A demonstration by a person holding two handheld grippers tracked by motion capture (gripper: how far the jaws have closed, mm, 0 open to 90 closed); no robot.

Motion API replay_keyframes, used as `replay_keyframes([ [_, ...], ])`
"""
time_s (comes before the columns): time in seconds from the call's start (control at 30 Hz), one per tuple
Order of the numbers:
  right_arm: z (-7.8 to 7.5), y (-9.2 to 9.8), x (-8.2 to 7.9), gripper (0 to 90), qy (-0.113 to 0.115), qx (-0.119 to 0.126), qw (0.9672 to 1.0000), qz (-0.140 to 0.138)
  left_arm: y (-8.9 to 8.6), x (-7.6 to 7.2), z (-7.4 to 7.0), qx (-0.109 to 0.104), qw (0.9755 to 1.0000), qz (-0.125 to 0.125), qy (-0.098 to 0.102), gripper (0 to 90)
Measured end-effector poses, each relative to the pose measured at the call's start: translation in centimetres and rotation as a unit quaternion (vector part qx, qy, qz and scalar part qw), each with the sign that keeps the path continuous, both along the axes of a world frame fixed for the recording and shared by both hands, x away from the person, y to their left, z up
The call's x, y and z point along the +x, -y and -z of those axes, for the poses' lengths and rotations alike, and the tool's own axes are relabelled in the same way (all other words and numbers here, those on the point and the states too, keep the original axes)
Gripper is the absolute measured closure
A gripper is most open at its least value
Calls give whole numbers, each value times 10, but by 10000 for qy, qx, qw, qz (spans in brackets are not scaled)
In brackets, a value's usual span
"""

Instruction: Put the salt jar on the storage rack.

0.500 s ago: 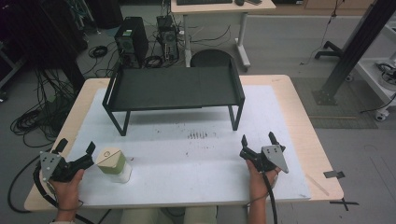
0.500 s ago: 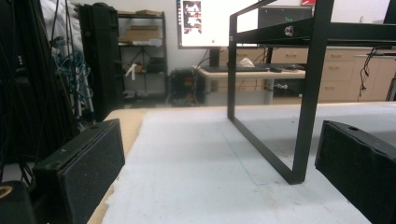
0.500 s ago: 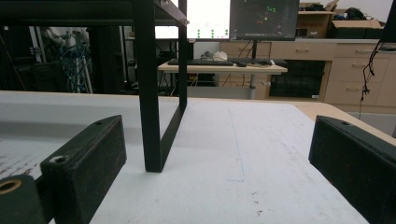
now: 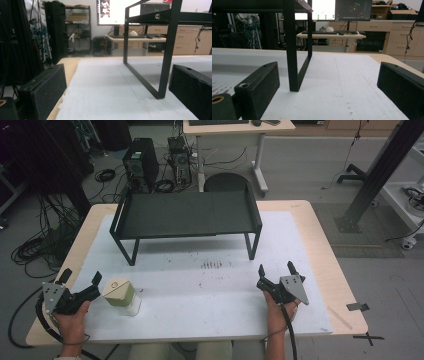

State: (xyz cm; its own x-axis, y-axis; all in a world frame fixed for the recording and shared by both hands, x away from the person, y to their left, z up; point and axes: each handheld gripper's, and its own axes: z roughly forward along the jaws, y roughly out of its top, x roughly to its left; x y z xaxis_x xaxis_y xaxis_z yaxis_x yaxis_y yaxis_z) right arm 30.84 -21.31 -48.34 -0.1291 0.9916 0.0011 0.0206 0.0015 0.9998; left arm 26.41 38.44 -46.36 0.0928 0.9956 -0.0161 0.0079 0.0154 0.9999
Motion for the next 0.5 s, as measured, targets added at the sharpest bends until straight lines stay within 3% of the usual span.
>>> replay_keyframes([
  [0.43, 0, 0, 0, 47, 11, -43, 10000, -4, -2, -4, -5, -205, 9997, -103, 16, 13],
  [0.5, 0, 0, 0, 47, 13, -40, 10000, -3, -2, -6, -8, -322, 9994, -104, 44, 13],
])
